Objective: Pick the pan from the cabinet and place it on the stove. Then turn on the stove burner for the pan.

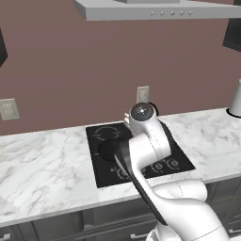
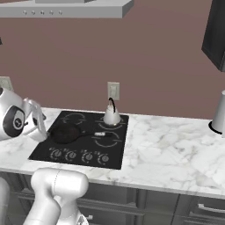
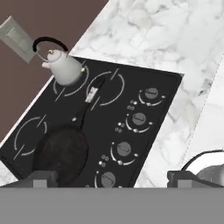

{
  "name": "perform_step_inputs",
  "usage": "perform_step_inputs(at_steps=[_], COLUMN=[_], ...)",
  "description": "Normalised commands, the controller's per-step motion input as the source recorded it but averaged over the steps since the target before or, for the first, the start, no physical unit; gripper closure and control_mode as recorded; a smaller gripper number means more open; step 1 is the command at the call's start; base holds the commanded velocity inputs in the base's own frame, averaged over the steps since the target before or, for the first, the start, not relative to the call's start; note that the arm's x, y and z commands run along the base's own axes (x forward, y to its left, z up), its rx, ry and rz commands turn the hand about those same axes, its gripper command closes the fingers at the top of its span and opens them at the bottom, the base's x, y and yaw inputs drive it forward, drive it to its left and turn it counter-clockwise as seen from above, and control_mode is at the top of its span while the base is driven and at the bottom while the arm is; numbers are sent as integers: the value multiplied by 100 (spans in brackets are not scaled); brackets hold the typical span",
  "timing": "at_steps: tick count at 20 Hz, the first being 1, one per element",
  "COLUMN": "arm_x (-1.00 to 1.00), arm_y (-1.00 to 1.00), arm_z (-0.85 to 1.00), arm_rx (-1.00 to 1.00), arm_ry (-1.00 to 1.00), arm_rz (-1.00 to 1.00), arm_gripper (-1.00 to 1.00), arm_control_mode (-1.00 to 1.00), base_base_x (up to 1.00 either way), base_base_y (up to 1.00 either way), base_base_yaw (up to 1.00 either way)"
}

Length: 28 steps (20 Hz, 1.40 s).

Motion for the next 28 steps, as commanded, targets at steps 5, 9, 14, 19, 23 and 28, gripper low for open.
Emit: perform_step_inputs(at_steps=[5, 9, 14, 19, 23, 28], arm_x=[-22, -21, -15, -6, -1, 0], arm_y=[7, 0, 1, 1, -1, -1], arm_z=[0, 0, -2, -13, -31, -35], arm_rx=[-24, -26, -21, -11, 1, 4], arm_ry=[18, 23, 27, 27, 9, 0], arm_rz=[34, 32, 29, 27, 14, 10], arm_gripper=[-100, -100, -100, -100, -100, -100], arm_control_mode=[-100, -100, -100, -100, -100, -100], base_base_x=[0, 0, 0, 0, 0, 0], base_base_y=[0, 0, 0, 0, 0, 0], base_base_yaw=[0, 0, 0, 0, 0, 0])
